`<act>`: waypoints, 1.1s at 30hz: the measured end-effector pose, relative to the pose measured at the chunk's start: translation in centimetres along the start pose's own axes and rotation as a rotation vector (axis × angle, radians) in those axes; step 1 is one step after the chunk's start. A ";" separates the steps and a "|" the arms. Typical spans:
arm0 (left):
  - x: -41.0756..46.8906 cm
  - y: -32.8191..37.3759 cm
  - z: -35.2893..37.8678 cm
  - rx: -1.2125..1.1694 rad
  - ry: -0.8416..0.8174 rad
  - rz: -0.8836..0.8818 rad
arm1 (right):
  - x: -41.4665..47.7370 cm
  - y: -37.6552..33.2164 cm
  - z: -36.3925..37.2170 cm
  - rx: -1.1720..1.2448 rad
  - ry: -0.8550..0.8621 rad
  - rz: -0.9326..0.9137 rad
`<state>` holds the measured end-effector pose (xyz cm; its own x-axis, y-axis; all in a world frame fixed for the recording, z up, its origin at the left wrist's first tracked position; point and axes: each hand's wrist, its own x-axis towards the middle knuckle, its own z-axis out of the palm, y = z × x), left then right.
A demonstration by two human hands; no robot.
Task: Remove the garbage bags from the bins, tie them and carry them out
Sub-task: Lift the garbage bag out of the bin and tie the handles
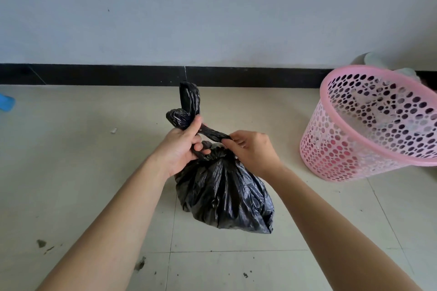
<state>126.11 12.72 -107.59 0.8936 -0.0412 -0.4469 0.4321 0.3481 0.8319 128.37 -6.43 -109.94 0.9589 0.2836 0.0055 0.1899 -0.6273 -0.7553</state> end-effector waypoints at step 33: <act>-1.1 -0.4 -0.8 -0.131 -0.282 -0.048 | 0.7 -4.7 -2.0 0.976 0.229 0.251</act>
<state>124.90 13.40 -107.67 0.8790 -0.3120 -0.3607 0.4716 0.4566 0.7544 128.61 -4.78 -105.07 0.9838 0.0169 -0.1785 -0.1772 0.2411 -0.9542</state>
